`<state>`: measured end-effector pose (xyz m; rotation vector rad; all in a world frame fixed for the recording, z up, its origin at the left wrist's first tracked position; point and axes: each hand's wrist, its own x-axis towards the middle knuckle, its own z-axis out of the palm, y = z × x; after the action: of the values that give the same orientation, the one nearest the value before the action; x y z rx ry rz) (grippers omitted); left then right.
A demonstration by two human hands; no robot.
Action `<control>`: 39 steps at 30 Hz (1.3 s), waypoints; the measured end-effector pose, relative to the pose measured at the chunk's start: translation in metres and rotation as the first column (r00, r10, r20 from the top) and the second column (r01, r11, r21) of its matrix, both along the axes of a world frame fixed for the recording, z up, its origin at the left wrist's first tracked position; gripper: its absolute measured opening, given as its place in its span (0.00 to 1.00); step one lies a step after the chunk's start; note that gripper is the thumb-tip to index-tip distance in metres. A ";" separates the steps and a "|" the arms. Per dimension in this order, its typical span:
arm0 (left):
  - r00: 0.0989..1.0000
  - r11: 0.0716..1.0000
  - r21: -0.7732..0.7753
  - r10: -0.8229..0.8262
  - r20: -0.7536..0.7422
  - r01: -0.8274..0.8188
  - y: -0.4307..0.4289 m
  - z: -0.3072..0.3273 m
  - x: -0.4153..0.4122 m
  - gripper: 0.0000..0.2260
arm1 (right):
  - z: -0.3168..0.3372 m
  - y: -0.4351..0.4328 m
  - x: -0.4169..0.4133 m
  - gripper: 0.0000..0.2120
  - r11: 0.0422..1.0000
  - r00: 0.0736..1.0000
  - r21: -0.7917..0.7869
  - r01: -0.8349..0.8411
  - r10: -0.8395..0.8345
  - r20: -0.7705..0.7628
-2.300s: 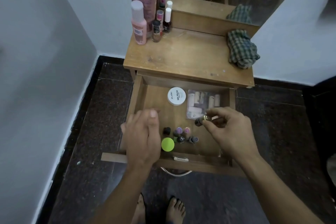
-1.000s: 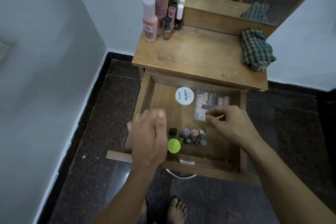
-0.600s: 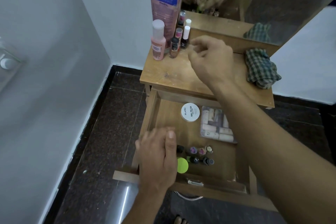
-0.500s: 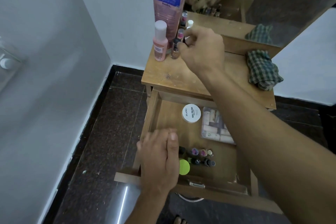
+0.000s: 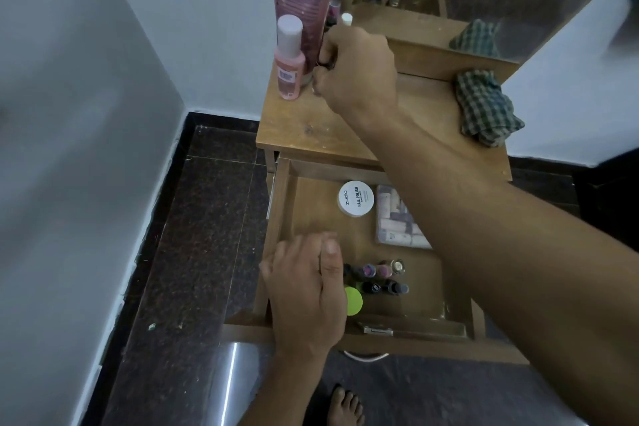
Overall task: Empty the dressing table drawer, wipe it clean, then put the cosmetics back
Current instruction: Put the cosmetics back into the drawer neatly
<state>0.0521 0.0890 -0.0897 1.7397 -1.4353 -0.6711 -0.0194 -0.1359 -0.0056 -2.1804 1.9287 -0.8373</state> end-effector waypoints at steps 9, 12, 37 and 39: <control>0.998 0.998 0.009 -0.057 0.018 0.057 0.002 0.002 0.001 0.31 | 0.002 0.114 -0.071 0.08 0.979 0.949 0.126 0.160 -0.188 0.254; 0.998 0.998 0.026 -0.062 0.013 0.062 0.003 0.003 -0.001 0.33 | -0.006 0.177 -0.101 0.09 0.962 0.950 0.180 0.207 -0.242 0.196; 0.996 0.999 0.027 -0.043 0.075 0.041 0.006 0.000 -0.004 0.32 | -0.076 0.295 -0.076 0.10 0.852 0.903 0.317 0.416 -0.429 -0.030; 0.996 0.999 0.024 -0.041 0.074 0.040 0.006 -0.001 -0.004 0.32 | -0.072 0.294 -0.078 0.10 0.838 0.894 0.330 0.435 -0.446 -0.045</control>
<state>0.0476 0.0948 -0.0903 1.7734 -1.5227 -0.6518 -0.0972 0.1580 -0.0780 -1.5429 2.3928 -0.5338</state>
